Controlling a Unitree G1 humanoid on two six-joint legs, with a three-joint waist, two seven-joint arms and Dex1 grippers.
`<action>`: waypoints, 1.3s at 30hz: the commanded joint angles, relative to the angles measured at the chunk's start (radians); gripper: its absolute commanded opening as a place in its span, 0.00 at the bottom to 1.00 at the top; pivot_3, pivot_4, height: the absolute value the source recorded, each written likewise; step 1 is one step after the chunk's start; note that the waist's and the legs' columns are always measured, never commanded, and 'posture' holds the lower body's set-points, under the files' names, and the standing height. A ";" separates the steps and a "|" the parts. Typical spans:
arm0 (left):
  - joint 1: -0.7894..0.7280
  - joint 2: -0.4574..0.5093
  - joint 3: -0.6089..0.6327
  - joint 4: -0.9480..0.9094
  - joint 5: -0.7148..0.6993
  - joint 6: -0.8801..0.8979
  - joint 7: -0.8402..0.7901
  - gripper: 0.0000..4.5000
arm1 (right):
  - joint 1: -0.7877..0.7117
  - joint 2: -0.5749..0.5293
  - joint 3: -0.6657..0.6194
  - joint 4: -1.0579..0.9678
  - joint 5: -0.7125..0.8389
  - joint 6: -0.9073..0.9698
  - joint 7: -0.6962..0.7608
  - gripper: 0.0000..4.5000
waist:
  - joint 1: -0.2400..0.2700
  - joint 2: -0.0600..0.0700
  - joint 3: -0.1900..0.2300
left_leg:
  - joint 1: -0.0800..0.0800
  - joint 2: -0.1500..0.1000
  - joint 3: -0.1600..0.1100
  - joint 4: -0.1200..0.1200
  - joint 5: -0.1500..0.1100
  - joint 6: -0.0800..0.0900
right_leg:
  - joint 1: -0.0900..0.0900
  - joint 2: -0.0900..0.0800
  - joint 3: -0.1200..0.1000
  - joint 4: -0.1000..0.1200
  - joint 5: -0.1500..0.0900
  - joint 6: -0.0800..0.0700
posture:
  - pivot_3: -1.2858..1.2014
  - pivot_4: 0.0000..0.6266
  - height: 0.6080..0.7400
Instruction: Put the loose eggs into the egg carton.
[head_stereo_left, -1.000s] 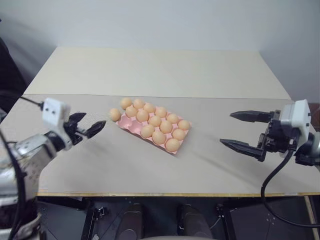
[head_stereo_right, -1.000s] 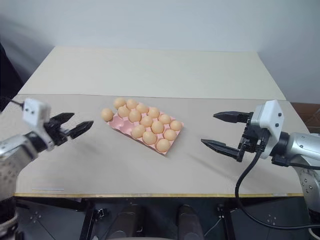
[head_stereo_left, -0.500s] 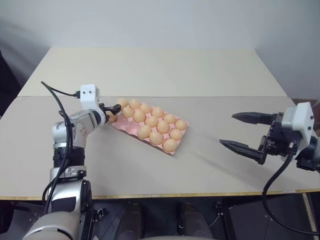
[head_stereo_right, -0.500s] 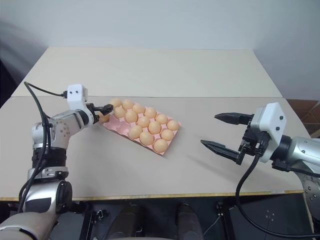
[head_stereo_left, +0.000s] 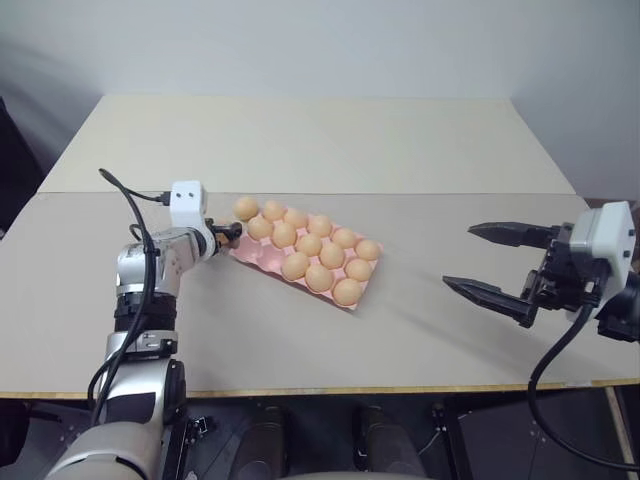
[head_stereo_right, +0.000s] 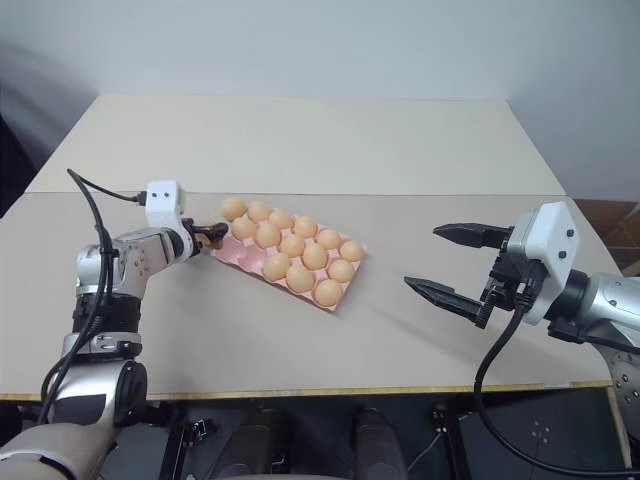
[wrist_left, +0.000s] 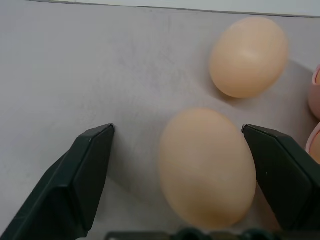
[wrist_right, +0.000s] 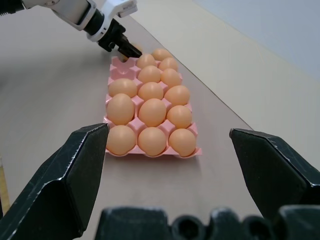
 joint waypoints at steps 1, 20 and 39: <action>-0.003 0.003 -0.008 -0.024 0.010 0.021 -0.007 0.72 | -0.013 -0.009 -0.026 -0.017 0.008 -0.012 -0.001 1.00 | 0.000 0.000 0.000 | 0.000 0.000 0.000 0.000 0.000 0.000 | 0.000 0.000 0.000 0.000 0.000 0.001 | 0.52 0.24 1.00; 0.178 0.129 -0.118 -0.568 -0.165 -0.045 -0.430 0.40 | 0.008 0.017 -0.024 -0.032 -0.011 -0.027 -0.014 1.00 | 0.000 0.000 0.000 | -0.001 0.000 0.001 0.000 0.000 0.000 | -0.001 0.000 0.001 0.000 0.001 -0.002 | 0.52 0.24 1.00; 0.217 0.208 -0.094 -0.590 -0.199 0.018 -0.467 0.99 | 0.022 0.025 -0.037 -0.050 -0.004 -0.027 -0.046 1.00 | -0.001 0.000 0.000 | -0.001 0.001 0.000 0.000 0.000 0.000 | -0.001 0.001 0.001 0.000 -0.003 0.005 | 0.52 0.24 1.00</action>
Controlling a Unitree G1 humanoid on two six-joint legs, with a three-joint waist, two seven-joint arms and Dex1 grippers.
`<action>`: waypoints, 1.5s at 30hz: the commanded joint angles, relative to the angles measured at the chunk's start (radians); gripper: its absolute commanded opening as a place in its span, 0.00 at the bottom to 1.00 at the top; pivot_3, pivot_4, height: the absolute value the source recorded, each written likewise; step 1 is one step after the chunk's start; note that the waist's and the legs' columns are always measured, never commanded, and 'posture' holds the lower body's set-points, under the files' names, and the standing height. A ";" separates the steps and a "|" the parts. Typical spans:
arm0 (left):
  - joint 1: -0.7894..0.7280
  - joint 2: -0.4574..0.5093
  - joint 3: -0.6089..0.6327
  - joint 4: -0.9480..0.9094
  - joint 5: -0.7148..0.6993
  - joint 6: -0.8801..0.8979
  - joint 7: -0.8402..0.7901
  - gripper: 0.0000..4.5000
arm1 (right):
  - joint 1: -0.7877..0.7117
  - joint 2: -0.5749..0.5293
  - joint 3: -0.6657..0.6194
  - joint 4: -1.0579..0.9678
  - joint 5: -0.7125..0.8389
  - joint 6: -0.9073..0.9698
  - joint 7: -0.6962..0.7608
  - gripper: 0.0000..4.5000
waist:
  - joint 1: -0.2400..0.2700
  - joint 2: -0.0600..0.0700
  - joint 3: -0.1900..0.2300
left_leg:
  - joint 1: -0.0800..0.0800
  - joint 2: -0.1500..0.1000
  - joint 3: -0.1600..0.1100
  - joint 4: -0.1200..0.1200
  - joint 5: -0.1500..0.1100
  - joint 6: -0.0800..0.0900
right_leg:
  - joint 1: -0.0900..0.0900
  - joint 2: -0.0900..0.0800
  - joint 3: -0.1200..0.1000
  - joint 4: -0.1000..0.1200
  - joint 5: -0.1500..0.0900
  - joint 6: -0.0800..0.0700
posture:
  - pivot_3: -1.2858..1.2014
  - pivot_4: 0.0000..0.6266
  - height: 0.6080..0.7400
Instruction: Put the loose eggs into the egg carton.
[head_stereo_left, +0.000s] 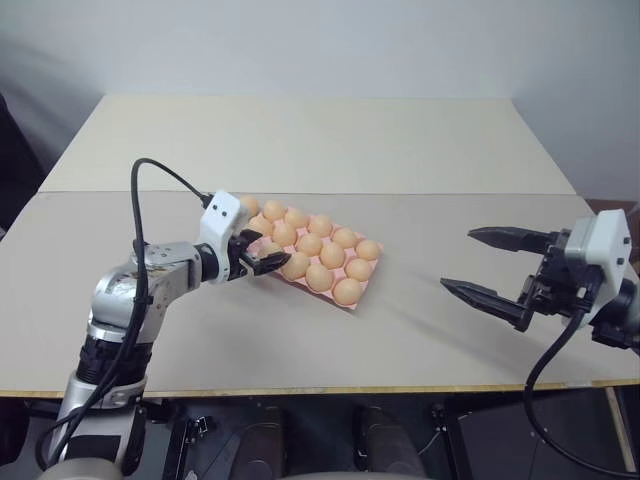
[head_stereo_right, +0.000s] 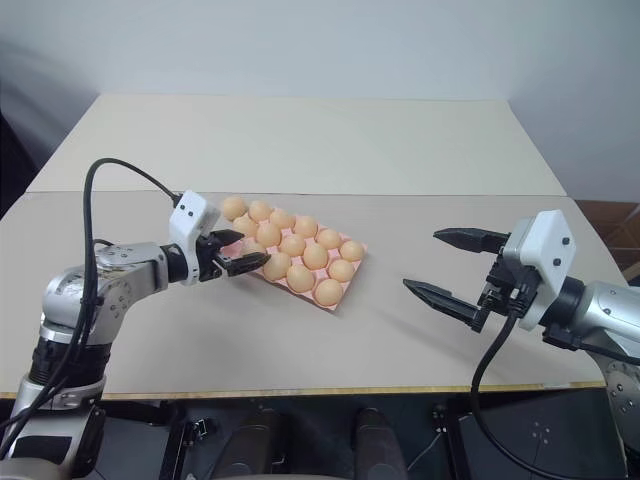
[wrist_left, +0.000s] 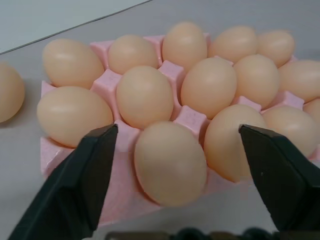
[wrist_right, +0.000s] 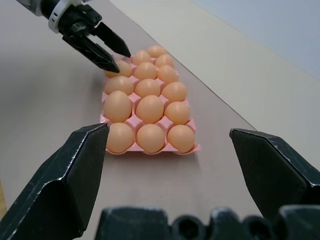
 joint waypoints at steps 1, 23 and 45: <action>-0.012 0.043 0.093 -0.028 -0.026 -0.034 -0.017 0.99 | -0.015 0.001 -0.033 -0.020 0.010 -0.024 -0.005 1.00 | -0.003 0.000 0.000 | 0.000 0.000 0.000 0.000 0.000 0.000 | 0.000 0.000 0.000 0.000 0.000 0.000 | 0.52 0.24 1.00; 0.659 0.208 0.589 -0.194 -0.066 -0.491 -0.258 0.99 | -0.096 -0.007 0.045 0.074 -0.013 -0.038 0.068 1.00 | 0.010 0.000 0.000 | -0.002 0.003 0.003 -0.001 0.000 0.000 | -0.005 -0.004 0.000 0.000 -0.004 -0.007 | 0.52 0.24 1.00; -0.194 0.003 0.160 0.532 0.064 -0.269 0.099 0.99 | -0.074 0.008 0.016 0.021 -0.009 -0.028 0.027 1.00 | 0.004 -0.001 0.000 | 0.000 0.000 0.002 -0.001 0.000 0.000 | 0.000 0.000 0.000 0.000 0.002 -0.004 | 0.52 0.24 1.00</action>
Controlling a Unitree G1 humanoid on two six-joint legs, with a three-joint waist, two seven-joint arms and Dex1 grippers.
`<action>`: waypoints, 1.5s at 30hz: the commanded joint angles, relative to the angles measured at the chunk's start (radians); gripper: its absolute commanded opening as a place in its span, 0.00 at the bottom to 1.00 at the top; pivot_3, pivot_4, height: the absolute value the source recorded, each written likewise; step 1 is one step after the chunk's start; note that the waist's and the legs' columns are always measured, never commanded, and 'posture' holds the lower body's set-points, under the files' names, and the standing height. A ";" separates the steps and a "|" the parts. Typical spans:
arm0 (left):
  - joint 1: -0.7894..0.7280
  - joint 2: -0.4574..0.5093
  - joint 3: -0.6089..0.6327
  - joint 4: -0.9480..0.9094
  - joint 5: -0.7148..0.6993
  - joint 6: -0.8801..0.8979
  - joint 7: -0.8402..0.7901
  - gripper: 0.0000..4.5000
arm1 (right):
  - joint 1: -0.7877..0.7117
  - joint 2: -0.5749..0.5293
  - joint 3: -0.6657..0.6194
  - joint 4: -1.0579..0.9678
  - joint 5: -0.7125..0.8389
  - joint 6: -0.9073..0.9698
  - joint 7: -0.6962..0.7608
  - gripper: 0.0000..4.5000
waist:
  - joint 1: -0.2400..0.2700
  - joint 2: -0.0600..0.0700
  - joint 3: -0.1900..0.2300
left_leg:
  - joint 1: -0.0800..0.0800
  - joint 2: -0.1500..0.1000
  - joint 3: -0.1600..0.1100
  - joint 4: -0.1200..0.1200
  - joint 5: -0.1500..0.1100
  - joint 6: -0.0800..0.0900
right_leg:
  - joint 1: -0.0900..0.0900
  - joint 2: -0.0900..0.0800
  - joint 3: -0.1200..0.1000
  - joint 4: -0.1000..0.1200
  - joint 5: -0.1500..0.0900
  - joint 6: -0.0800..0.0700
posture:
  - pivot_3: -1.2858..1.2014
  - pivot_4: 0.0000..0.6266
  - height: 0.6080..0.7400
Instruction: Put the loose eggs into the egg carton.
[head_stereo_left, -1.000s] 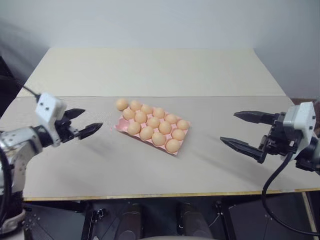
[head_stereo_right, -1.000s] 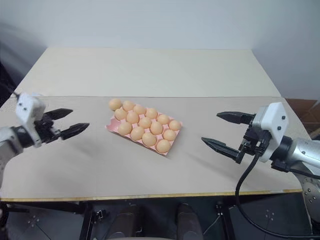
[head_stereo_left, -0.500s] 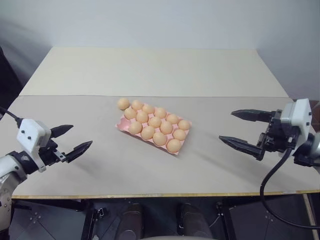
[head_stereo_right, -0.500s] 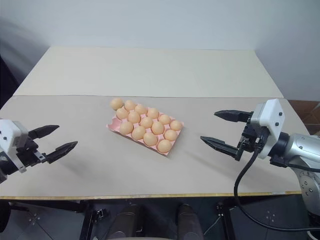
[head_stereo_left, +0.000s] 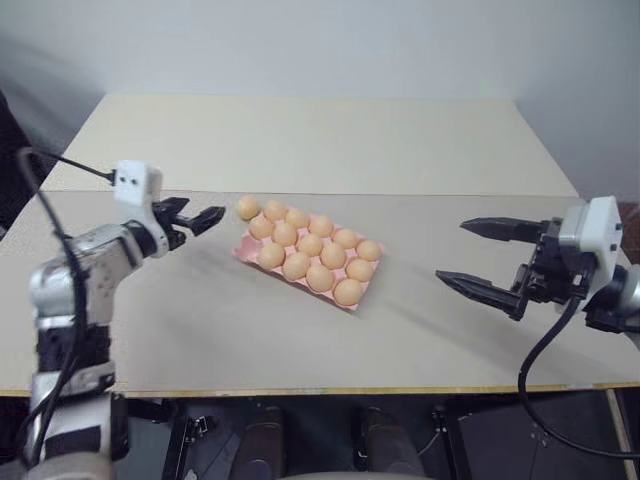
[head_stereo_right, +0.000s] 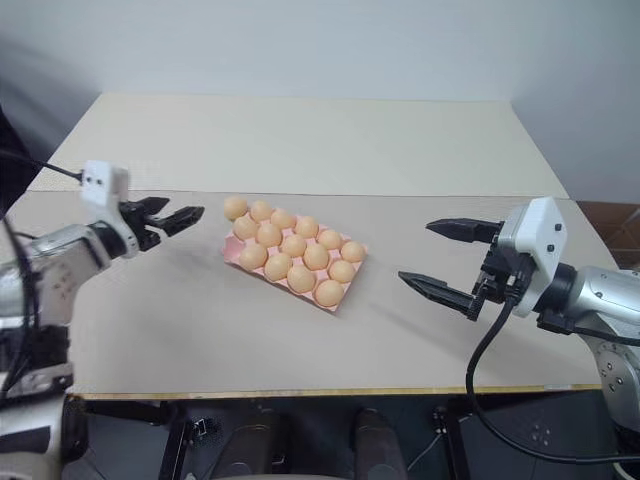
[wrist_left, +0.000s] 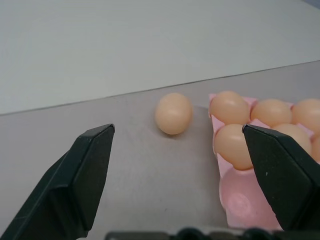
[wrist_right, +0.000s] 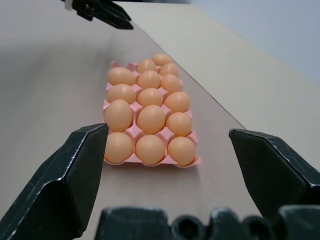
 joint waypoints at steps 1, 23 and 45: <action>-0.133 -0.042 -0.052 0.209 0.081 -0.107 0.013 0.99 | 0.017 0.007 -0.044 -0.045 0.013 -0.011 -0.019 1.00 | -0.004 0.000 0.000 | -0.001 0.000 0.000 0.000 0.000 0.000 | -0.001 0.000 0.000 0.000 0.002 -0.002 | 0.52 0.24 1.00; -0.557 -0.234 -0.125 1.067 0.375 -0.528 0.160 0.99 | 0.058 0.012 -0.073 -0.087 0.028 -0.014 -0.068 1.00 | -0.007 -0.002 0.001 | -0.003 -0.001 0.000 0.001 0.000 0.000 | -0.001 -0.001 -0.001 -0.001 0.002 0.000 | 0.52 0.24 1.00; -0.544 -0.175 -0.102 1.021 0.406 -0.521 0.123 0.34 | 0.017 0.019 -0.040 -0.069 0.027 -0.015 -0.067 1.00 | -0.009 -0.002 0.001 | -0.003 -0.001 0.000 0.001 0.000 0.000 | -0.001 -0.001 -0.001 0.000 0.003 0.000 | 0.52 0.24 1.00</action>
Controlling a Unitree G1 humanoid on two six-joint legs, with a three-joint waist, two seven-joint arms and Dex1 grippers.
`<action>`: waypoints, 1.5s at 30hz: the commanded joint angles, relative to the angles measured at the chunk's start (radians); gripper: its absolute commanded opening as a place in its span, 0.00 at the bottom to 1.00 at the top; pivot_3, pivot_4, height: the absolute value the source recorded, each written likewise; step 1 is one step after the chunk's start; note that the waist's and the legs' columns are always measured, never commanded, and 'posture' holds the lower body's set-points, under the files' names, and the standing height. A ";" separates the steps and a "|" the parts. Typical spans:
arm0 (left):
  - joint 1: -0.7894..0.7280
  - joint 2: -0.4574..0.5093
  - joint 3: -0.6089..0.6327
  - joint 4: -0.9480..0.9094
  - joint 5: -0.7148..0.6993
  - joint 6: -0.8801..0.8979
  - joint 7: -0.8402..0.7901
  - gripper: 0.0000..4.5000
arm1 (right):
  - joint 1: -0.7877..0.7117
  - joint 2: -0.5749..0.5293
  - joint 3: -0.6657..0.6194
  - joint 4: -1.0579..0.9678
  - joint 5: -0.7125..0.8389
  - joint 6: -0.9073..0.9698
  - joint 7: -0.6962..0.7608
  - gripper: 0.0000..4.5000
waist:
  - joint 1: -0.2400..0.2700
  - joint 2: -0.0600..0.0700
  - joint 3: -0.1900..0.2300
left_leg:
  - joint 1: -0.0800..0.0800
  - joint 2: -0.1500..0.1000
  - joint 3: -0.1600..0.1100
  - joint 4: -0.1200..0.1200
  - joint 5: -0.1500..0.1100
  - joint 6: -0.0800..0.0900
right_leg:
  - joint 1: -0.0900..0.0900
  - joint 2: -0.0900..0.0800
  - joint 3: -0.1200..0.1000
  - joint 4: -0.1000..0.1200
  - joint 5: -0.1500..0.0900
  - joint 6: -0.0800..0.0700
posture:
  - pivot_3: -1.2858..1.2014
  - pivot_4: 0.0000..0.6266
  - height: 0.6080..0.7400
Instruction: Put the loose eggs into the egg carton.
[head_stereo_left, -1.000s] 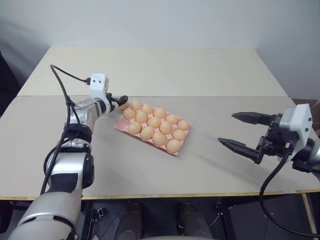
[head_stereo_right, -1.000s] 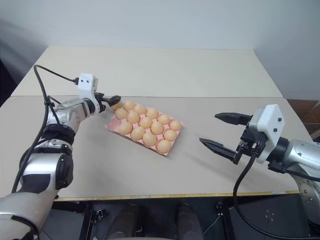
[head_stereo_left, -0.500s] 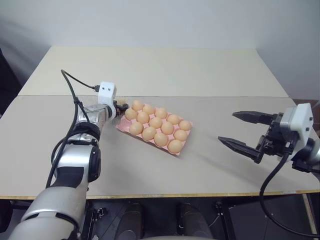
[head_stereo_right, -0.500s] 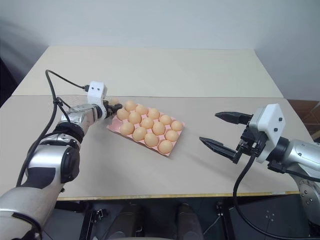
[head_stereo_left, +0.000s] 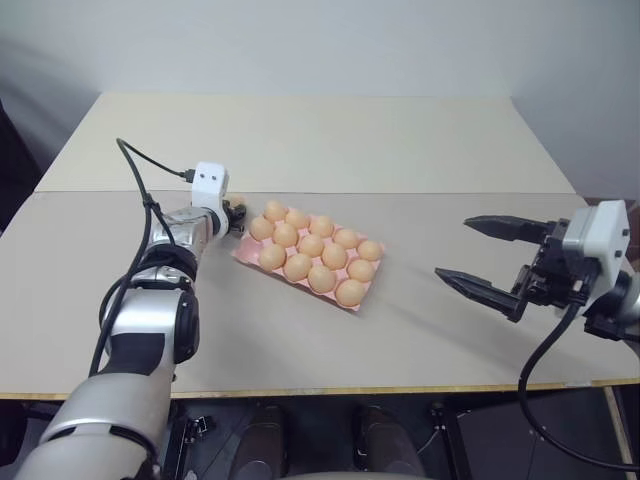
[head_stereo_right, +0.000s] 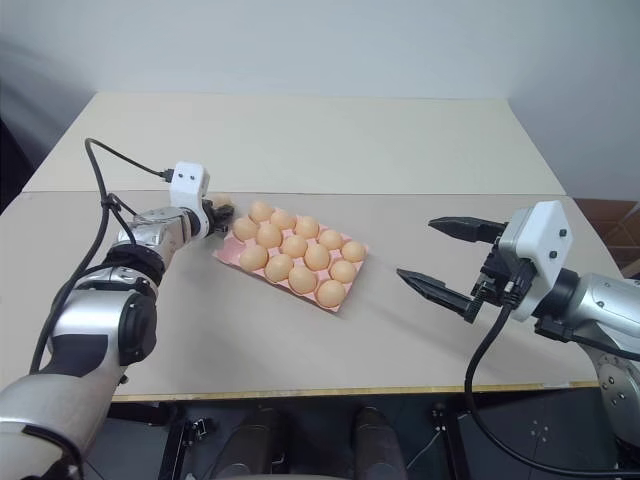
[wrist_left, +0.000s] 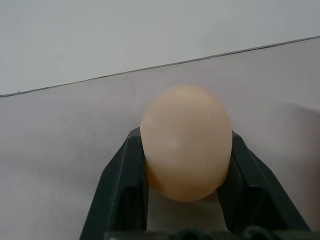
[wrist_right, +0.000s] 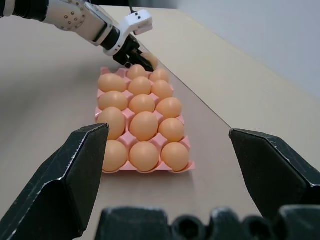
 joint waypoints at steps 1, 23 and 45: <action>-0.010 0.056 0.004 -0.087 -0.001 -0.003 -0.058 0.34 | -0.011 0.003 -0.015 -0.010 0.014 -0.015 0.000 1.00 | -0.001 0.000 0.000 | 0.000 0.000 0.000 0.000 0.000 0.000 | 0.000 0.000 0.000 0.000 0.000 0.000 | 0.52 0.24 1.00; 0.530 0.279 -0.089 -1.018 -0.222 0.134 -0.694 0.34 | 0.064 0.051 -0.025 -0.076 0.019 -0.014 -0.043 1.00 | 0.008 0.000 0.000 | 0.001 0.002 0.001 0.002 0.000 0.000 | 0.001 0.000 0.001 0.001 -0.003 0.004 | 0.52 0.24 1.00; 0.718 0.458 0.154 -1.303 -0.347 0.253 -0.675 1.00 | 0.086 0.050 -0.033 -0.020 -0.005 -0.066 0.012 1.00 | -0.011 0.000 0.000 | 0.001 0.003 0.000 0.002 0.000 0.000 | -0.001 0.001 0.001 0.001 -0.003 0.004 | 0.52 0.24 1.00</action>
